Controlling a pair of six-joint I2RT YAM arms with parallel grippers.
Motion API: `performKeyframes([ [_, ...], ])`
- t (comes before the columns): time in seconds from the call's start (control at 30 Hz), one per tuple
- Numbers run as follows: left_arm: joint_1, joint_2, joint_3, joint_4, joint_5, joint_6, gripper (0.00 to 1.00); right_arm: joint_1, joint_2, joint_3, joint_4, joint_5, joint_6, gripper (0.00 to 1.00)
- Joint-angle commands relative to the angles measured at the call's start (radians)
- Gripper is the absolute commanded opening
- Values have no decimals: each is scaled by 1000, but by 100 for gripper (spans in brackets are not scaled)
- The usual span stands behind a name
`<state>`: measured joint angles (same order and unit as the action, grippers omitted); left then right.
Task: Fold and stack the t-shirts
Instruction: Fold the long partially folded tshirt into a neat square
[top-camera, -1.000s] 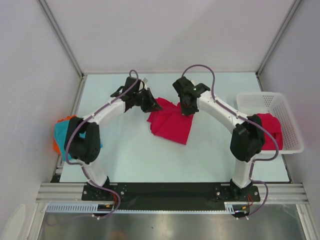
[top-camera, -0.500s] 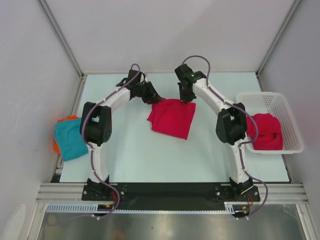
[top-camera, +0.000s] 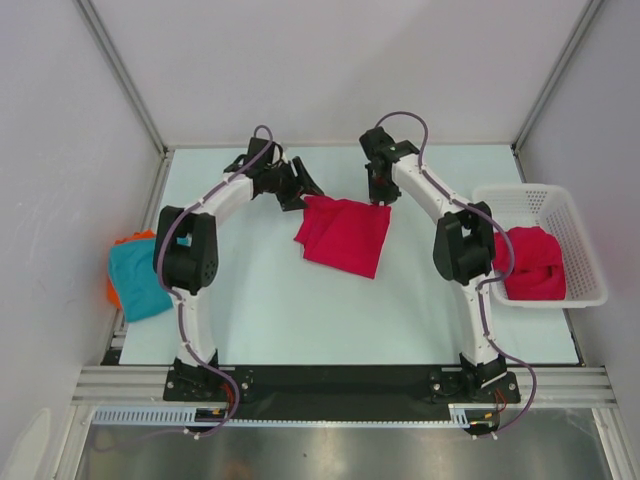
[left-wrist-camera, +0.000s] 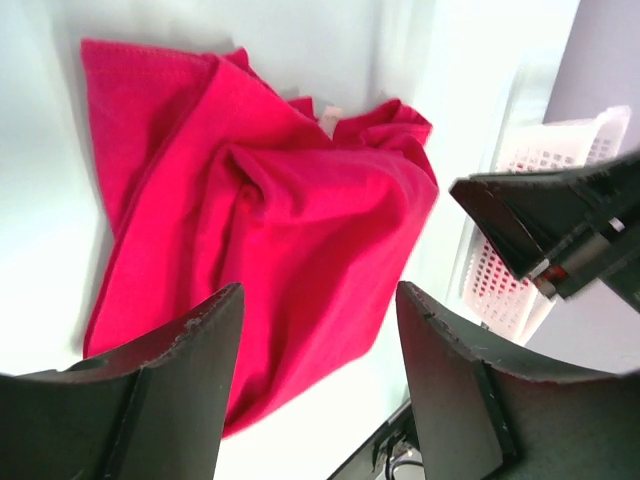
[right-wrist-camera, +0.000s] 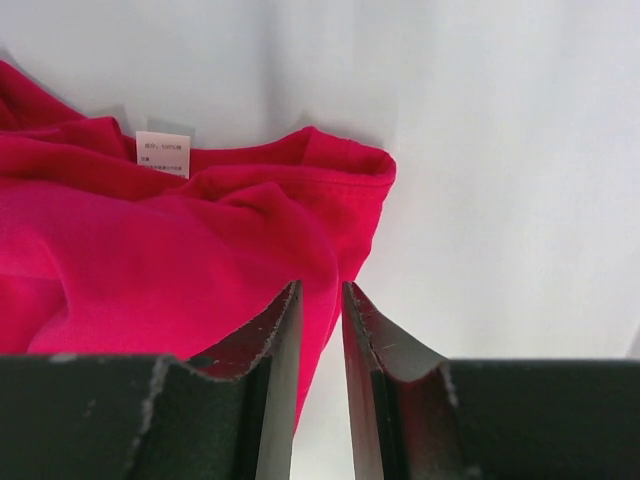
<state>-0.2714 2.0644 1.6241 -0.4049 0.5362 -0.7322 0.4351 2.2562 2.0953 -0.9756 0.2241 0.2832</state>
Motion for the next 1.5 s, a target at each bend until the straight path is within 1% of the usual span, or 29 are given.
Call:
performKeyframes([
  [0.0,5,-166,-93,18,7,46,68,25,-104,14,-18,24,4,28],
  [0.03,1,-191,-124,31,-2,53,68,45,-122,0,-15,29,5,28],
  [0.07,0,-213,-186,37,-7,59,68,56,-151,-17,-9,29,13,29],
  [0.13,-5,-269,-274,57,-25,77,68,83,-181,-81,23,14,22,29],
  [0.23,-5,-323,-354,66,-39,94,68,125,-195,-132,55,-6,42,29],
  [0.33,-5,-368,-389,58,-45,119,68,151,-169,-135,69,-23,50,29],
  [0.47,-5,-400,-414,41,-59,142,68,146,-116,-136,126,-61,50,29],
  [0.67,-8,-437,-455,18,-70,175,68,136,49,-43,117,-80,42,28],
  [0.9,-34,-504,-543,3,-151,198,67,99,235,84,123,-120,42,28],
  [0.97,-35,-517,-560,2,-173,203,67,87,297,126,103,-134,39,28],
  [1.0,-35,-523,-560,-3,-179,206,67,83,315,176,88,-140,36,28],
  [1.07,-35,-529,-552,-17,-200,217,67,85,341,221,46,-134,25,28],
  [1.17,-34,-540,-537,-34,-211,220,67,83,312,221,44,-123,22,28],
  [1.4,-35,-630,-544,-66,-271,224,67,105,91,172,23,-42,20,28],
  [1.47,-34,-667,-569,-69,-278,235,73,123,-3,135,17,-25,27,28],
])
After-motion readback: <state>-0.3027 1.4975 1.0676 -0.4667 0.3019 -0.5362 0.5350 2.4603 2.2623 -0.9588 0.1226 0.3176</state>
